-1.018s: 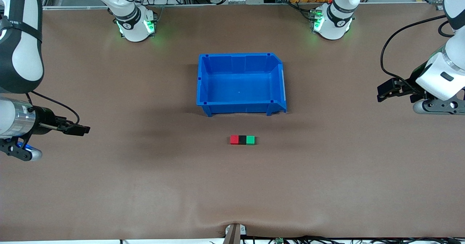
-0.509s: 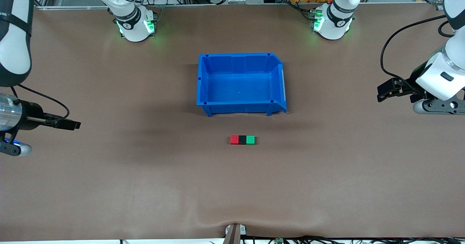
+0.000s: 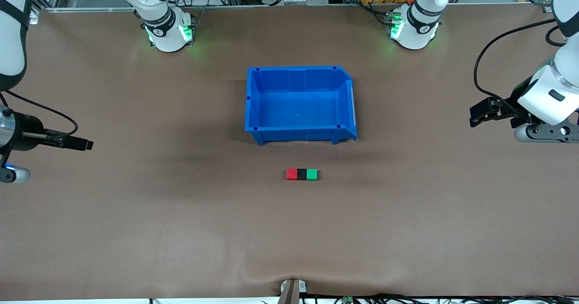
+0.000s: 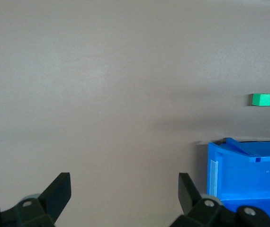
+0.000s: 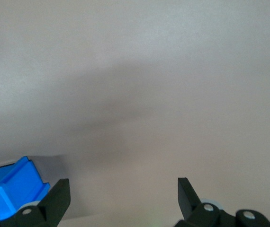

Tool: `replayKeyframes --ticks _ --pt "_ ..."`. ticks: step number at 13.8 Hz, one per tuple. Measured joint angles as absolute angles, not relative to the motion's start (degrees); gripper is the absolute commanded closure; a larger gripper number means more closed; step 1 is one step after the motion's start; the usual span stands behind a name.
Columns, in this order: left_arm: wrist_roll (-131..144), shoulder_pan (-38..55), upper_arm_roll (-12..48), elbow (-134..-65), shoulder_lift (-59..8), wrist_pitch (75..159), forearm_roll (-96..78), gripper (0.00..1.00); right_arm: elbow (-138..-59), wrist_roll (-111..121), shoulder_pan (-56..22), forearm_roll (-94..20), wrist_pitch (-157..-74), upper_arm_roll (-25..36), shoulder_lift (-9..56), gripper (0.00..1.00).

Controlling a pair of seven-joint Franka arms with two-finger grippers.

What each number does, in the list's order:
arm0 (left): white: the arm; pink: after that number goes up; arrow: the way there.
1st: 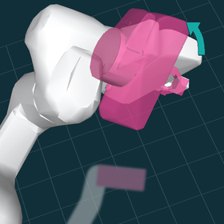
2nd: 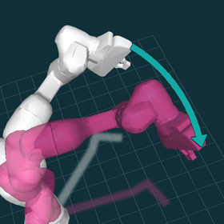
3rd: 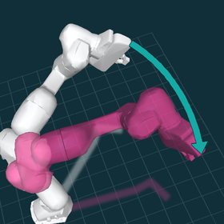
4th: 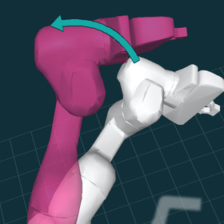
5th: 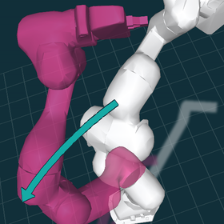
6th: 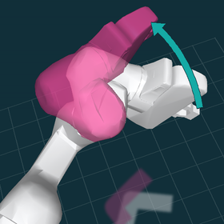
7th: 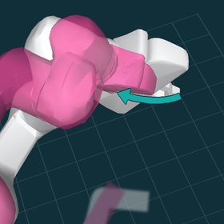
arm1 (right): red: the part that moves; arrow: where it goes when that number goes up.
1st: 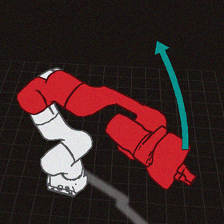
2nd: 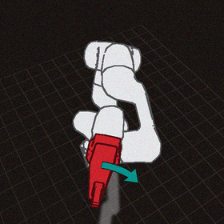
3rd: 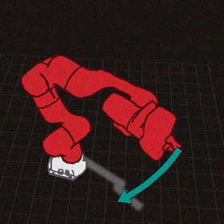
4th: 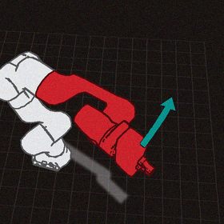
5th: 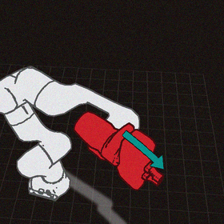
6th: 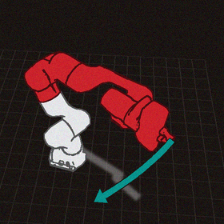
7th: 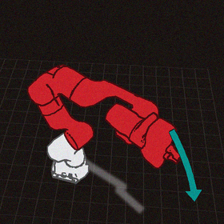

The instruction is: Attach green and red cubes to black cube

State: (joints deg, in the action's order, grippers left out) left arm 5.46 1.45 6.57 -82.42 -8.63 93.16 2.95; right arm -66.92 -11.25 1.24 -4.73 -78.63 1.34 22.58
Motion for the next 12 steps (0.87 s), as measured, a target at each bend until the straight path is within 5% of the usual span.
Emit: replayKeyframes --ticks 12 --pt "5.5 1.4 6.6 -82.4 -8.6 93.2 3.0 0.00 -69.2 -9.6 1.8 -4.2 -75.0 1.0 15.9 0.00"
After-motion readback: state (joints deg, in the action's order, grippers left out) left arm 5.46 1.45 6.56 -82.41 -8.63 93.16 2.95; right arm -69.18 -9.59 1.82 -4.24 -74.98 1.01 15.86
